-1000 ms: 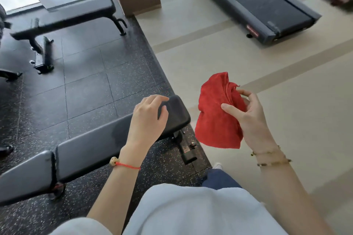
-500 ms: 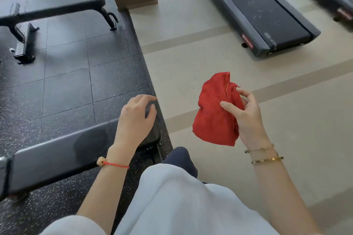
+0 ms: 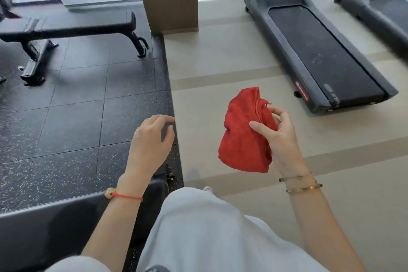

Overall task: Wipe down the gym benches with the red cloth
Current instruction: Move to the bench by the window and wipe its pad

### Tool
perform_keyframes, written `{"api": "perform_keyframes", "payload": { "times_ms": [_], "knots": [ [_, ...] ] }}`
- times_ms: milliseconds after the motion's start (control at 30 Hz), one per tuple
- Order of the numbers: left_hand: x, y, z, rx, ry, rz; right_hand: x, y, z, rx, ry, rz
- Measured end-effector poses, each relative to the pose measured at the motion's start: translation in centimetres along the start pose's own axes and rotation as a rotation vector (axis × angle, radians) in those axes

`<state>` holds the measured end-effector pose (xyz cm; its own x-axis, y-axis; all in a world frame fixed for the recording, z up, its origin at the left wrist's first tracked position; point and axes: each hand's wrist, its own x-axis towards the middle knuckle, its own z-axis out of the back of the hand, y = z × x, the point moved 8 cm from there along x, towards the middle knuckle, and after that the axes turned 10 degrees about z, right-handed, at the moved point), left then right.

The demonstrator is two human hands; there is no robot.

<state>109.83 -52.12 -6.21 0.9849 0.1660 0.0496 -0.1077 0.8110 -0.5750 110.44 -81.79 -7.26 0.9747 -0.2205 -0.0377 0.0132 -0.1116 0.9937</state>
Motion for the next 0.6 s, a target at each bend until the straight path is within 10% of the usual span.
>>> {"api": "perform_keyframes", "payload": {
  "times_ms": [600],
  "knots": [
    [29.3,1.5,-0.1,0.018,-0.172,0.213,33.2,-2.5,-15.7,0.029,0.271,-0.095]
  ]
}}
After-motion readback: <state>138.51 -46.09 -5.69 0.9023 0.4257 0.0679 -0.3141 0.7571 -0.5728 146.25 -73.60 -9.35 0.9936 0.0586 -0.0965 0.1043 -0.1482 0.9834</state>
